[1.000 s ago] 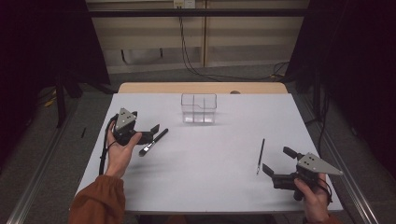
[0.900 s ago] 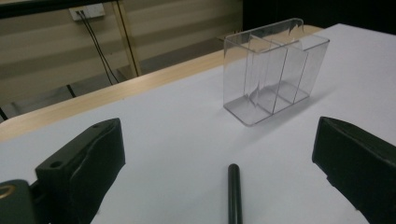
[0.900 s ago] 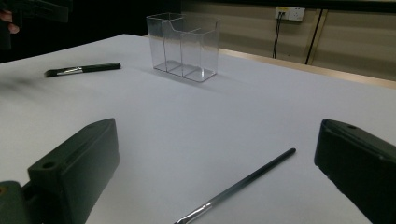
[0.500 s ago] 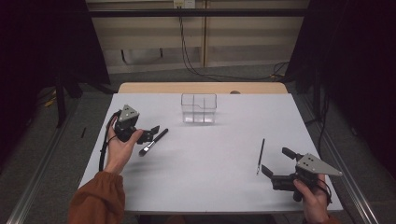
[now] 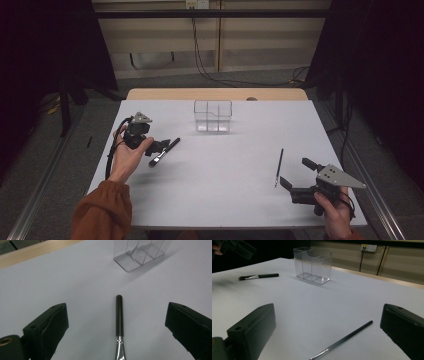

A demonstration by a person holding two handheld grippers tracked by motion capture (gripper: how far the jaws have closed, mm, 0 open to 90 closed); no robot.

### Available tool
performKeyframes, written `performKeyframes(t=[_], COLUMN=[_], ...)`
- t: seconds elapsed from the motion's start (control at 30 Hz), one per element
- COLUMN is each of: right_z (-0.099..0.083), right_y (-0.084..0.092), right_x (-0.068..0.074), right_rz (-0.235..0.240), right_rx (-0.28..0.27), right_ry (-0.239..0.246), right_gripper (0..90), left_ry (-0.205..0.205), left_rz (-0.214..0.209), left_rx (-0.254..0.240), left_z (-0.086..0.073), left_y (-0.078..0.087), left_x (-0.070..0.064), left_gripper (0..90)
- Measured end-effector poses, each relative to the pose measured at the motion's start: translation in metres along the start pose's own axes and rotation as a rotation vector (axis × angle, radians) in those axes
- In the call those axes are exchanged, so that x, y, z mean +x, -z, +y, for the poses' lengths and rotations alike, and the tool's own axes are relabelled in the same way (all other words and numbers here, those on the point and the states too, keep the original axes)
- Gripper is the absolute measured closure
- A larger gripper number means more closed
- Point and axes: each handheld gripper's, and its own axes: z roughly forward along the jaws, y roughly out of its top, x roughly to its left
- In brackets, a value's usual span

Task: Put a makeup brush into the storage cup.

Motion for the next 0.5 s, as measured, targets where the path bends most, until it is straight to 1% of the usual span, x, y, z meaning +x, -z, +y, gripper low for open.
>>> performKeyframes(t=[0.03, 0.07, 0.13, 0.17, 0.2, 0.23, 0.27, 0.3, 0.33, 0.37, 0.4, 0.47, 0.5], right_z=[0.000, 0.000, 0.000, 0.000, 0.000, 0.000, 0.000, 0.000, -0.001, -0.001, -0.001, -0.001, -0.001], right_y=[0.000, 0.001, 0.002, 0.002, 0.002, 0.002, 0.002, 0.003, 0.003, 0.003, 0.004, 0.004, 0.004], right_x=[0.000, 0.000, 0.000, 0.001, 0.001, 0.001, 0.001, 0.000, 0.000, 0.000, 0.000, 0.001, 0.001], right_rz=[-0.001, -0.001, 0.000, 0.000, -0.001, -0.001, -0.001, -0.002, -0.004, -0.004, -0.005, -0.008, -0.005], right_rx=[0.001, -0.001, -0.001, -0.002, 0.000, 0.001, 0.001, 0.000, -0.001, -0.001, -0.001, 0.000, 0.001], right_ry=[-0.002, -0.001, 0.000, -0.001, 0.000, -0.001, -0.001, 0.000, 0.000, 0.000, -0.001, -0.001, -0.002], right_gripper=[0.0, 0.0, 0.0, 0.0, 0.0, 0.0, 0.0, 0.0, 0.0, 0.0, 0.0, 0.0, 0.0], left_ry=[0.003, -0.007, -0.010, -0.010, -0.026, -0.026, -0.050, -0.064, -0.078, -0.078, -0.084, -0.086, -0.086], left_rz=[0.007, 0.010, 0.006, 0.006, 0.001, 0.001, -0.005, -0.025, -0.027, -0.027, -0.036, -0.048, -0.048], left_rx=[0.017, 0.042, 0.058, 0.058, 0.097, 0.097, 0.112, 0.162, 0.184, 0.184, 0.208, 0.238, 0.238], left_z=[0.002, 0.005, 0.008, 0.008, 0.011, 0.011, 0.012, 0.013, 0.013, 0.013, 0.013, 0.013, 0.013], left_y=[-0.001, -0.001, -0.003, -0.003, -0.006, -0.006, -0.007, -0.011, -0.012, -0.012, -0.015, -0.018, -0.018], left_x=[0.000, 0.000, -0.001, -0.001, -0.002, -0.002, -0.003, -0.004, -0.004, -0.004, -0.005, -0.006, -0.006], left_gripper=[5.2, 5.2, 5.2, 5.2, 5.2, 5.2, 5.2, 5.2, 5.2, 5.1, 5.2, 5.2, 5.6])
